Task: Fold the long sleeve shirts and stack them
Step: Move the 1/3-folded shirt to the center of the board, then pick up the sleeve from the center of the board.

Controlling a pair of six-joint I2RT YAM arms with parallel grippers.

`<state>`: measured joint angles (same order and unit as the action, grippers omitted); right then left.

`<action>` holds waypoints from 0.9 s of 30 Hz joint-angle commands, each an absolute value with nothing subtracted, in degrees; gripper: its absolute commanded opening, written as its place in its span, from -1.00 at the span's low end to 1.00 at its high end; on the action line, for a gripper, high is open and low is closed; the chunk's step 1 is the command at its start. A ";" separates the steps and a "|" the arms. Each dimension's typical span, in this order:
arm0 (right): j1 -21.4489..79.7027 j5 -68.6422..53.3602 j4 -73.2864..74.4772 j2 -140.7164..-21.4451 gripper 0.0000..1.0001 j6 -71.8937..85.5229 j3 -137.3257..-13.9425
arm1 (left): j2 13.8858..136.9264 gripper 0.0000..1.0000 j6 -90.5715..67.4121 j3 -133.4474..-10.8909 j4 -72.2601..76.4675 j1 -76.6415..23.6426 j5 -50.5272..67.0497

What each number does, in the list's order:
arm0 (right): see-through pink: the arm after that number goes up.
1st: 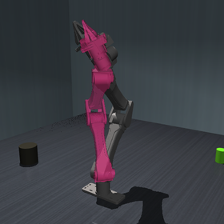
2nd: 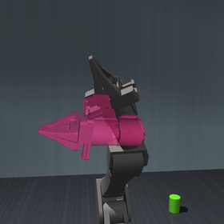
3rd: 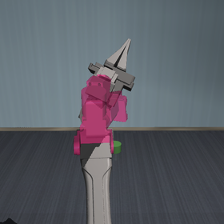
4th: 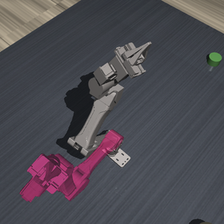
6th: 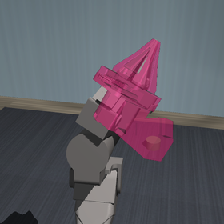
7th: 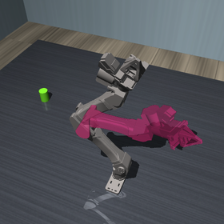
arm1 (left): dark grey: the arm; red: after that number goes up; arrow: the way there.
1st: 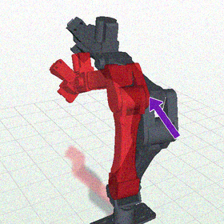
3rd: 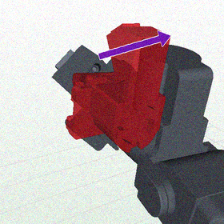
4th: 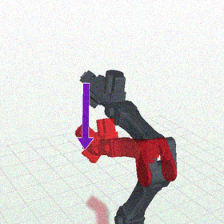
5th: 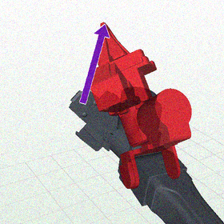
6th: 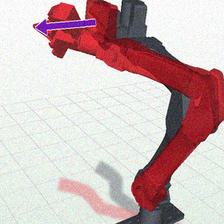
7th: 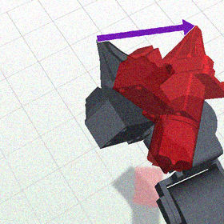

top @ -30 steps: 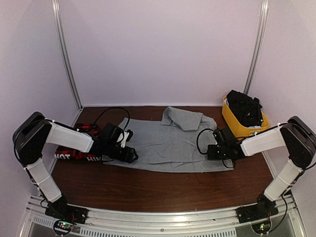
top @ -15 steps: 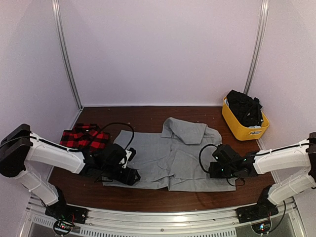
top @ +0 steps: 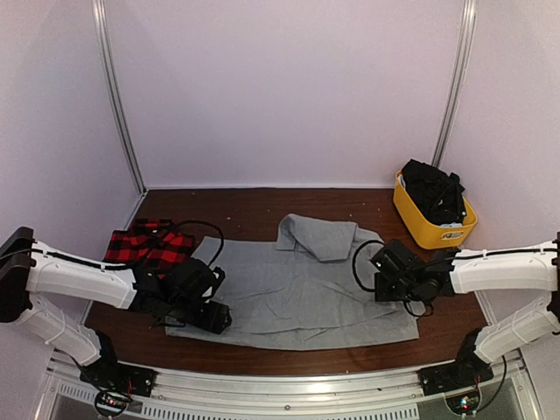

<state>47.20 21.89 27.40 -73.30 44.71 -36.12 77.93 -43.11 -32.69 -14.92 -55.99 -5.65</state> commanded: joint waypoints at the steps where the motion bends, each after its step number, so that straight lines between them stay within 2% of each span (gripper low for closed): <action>1: 47.02 21.75 22.97 -73.46 0.24 38.04 -39.76 | 79.62 0.45 -39.36 -38.70 -17.12 -56.07 -10.38; 6: 46.36 19.94 15.24 -78.17 0.34 29.98 -46.02 | 81.44 0.76 -34.31 -46.75 -16.98 -55.65 -14.48; 9: 46.23 18.42 13.23 -85.13 0.40 25.56 -52.45 | 82.53 0.85 -31.84 -50.91 -16.96 -54.25 -14.47; 14: 46.23 17.06 12.81 -97.74 0.53 19.27 -66.34 | 82.30 0.89 -30.67 -54.10 -15.81 -50.62 -11.30; 20: 46.21 17.16 17.80 -112.23 0.73 15.32 -83.55 | 80.26 0.90 -31.20 -51.60 -13.13 -46.05 -6.73; 27: 46.14 22.55 23.89 -124.70 0.71 13.79 -95.93 | 78.86 0.90 -31.00 -48.36 -12.85 -44.53 -6.10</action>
